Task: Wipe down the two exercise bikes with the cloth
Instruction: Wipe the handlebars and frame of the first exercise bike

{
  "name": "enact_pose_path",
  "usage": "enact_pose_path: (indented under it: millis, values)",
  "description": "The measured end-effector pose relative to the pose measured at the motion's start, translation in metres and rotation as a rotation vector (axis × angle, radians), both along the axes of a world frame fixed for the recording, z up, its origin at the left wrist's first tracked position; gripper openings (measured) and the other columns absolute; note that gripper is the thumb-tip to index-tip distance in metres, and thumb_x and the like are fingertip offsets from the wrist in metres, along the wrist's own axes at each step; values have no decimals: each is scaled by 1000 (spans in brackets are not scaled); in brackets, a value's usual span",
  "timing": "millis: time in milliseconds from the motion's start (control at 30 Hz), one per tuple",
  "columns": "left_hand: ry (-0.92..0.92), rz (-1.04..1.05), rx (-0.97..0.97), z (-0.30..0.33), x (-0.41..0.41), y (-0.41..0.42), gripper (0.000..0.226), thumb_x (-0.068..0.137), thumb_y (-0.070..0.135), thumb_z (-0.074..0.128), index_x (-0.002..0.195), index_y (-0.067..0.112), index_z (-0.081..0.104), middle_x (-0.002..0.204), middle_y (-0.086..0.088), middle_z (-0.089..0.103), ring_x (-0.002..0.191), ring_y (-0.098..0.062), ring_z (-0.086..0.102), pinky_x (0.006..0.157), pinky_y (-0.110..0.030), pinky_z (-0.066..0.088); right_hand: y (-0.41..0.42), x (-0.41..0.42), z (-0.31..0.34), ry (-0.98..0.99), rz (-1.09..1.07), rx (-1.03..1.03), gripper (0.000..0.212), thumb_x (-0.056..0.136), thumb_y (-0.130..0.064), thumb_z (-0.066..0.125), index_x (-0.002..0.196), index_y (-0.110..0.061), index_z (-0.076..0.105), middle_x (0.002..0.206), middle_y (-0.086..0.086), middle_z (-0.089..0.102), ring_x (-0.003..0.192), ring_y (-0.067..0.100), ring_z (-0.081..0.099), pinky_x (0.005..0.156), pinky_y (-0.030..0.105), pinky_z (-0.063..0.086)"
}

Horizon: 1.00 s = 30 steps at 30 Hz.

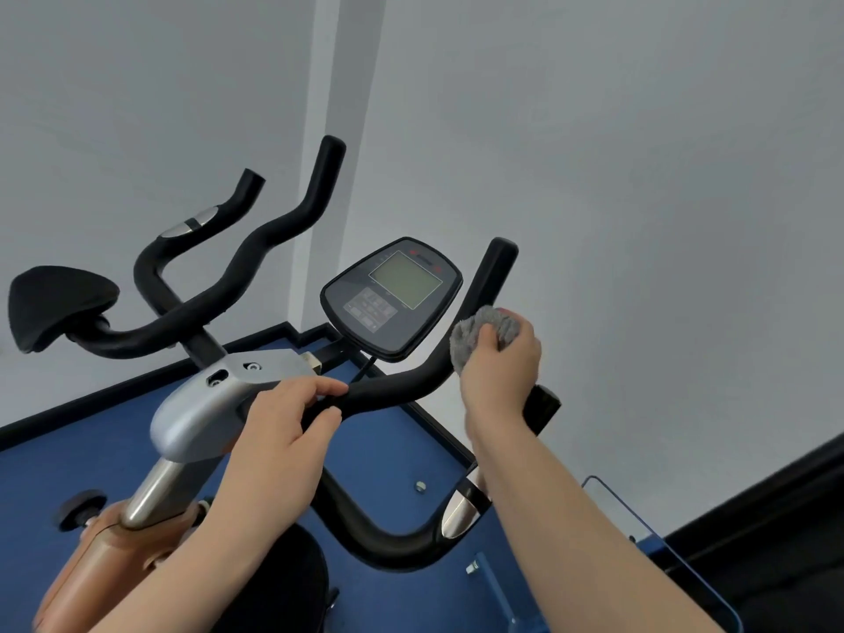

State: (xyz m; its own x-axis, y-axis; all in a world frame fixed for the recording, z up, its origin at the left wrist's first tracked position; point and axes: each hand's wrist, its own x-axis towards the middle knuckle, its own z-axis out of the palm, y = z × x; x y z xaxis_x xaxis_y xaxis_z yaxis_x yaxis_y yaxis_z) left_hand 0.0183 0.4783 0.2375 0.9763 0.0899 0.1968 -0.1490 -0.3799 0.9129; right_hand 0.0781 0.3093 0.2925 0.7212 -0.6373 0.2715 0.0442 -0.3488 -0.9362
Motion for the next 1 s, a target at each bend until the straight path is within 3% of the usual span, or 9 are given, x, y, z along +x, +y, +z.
enact_pose_path:
  millis: [133, 233, 300, 367, 533, 633, 733, 833, 1000]
  values:
    - [29, 10, -51, 2, -1, 2, 23, 88, 16, 54, 98, 35, 62, 96, 14, 58, 98, -5, 49, 75, -17, 36, -12, 6, 47, -370, 95, -521, 30, 83, -3, 65, 111, -13, 64, 112, 2, 56, 100, 13, 53, 89, 10, 42]
    - [49, 20, -66, 1, -1, 2, 23, 88, 18, 54, 98, 36, 62, 96, 14, 59, 100, -6, 50, 78, -20, 37, -20, 24, 48, -187, 162, -1185, 39, 71, 10, 67, 104, -12, 67, 105, 7, 60, 94, 27, 49, 71, 34, 51]
    - [53, 25, -76, 1, -2, 4, 23, 87, 19, 53, 98, 37, 62, 95, 14, 59, 100, -5, 50, 78, -21, 37, -20, 22, 26, -30, 198, -1364, 38, 65, 11, 71, 97, -9, 67, 101, 9, 61, 89, 30, 50, 63, 34, 47]
    - [42, 35, -71, 1, -2, 4, 22, 88, 19, 53, 98, 37, 62, 93, 16, 59, 99, -3, 50, 78, -21, 37, -13, 5, 1, 72, 273, -1265, 31, 75, 4, 70, 102, -10, 64, 106, 6, 59, 90, 28, 50, 61, 31, 42]
    - [65, 82, -125, 4, -3, 4, 23, 87, 19, 51, 99, 35, 62, 99, 14, 60, 102, -4, 53, 82, -23, 42, 3, -19, -1, 173, 535, -909, 24, 93, -23, 57, 116, -19, 62, 110, -2, 52, 100, 18, 49, 81, 24, 39]
    - [7, 123, -104, 8, -21, 14, 23, 88, 21, 51, 103, 37, 60, 102, 18, 59, 101, -2, 54, 86, -27, 44, -8, -19, 0, 75, 390, -845, 23, 93, -26, 58, 115, -20, 63, 106, -6, 47, 99, 17, 53, 78, 22, 37]
    - [-60, 213, 135, 3, -47, 26, 21, 89, 26, 48, 103, 40, 54, 101, 30, 51, 101, 8, 46, 83, -19, 35, -1, -30, -12, 101, 302, -699, 25, 94, -29, 55, 118, -20, 60, 106, -8, 43, 89, 14, 54, 75, 21, 38]
    - [43, 296, 157, -15, -57, 29, 21, 91, 27, 46, 107, 40, 53, 99, 32, 47, 99, 5, 45, 82, -20, 35, 42, -53, -36, 32, 448, -743, 27, 92, -25, 58, 118, -20, 60, 107, -8, 45, 92, 12, 54, 79, 25, 48]
    - [63, 371, 104, -24, -60, 25, 19, 92, 31, 40, 101, 36, 56, 97, 24, 55, 95, 2, 51, 79, -25, 42, 60, -55, -31, 42, 763, -781, 27, 89, -26, 63, 116, -23, 62, 105, -11, 48, 93, 5, 52, 80, 19, 47]
